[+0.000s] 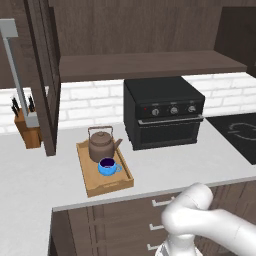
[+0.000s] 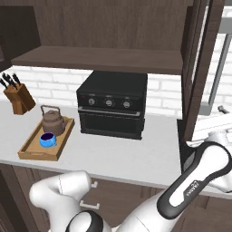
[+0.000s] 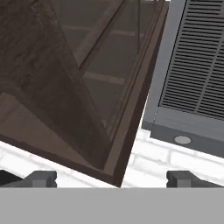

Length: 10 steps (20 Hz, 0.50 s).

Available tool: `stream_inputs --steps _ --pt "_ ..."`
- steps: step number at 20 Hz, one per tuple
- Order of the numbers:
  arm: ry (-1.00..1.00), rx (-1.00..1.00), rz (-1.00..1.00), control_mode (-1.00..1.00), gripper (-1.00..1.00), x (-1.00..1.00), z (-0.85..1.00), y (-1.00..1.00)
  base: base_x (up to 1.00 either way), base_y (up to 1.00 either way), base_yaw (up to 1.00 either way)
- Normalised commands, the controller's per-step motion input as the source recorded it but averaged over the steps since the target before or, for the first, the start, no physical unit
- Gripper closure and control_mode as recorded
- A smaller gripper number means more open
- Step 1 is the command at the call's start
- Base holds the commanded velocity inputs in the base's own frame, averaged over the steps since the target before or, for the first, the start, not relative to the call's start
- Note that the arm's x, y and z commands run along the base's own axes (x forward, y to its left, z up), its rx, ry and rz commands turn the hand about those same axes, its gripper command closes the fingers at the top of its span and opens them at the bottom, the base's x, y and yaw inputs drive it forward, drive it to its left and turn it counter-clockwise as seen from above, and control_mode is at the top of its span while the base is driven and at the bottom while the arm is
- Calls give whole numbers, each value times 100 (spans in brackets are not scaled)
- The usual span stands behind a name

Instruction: Pick the kettle from the counter and place it on the tray. Then pick the mug from the cabinet and place it on the tray. Then close the cabinet doors.

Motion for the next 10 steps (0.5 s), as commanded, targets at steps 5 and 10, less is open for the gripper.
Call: stream_inputs --steps 5,10 --pt "-5 -16 0 -100 -100 0 39 3 0 0 0" --pt "-1 -25 1 -100 -100 0 37 15 0 0 0"
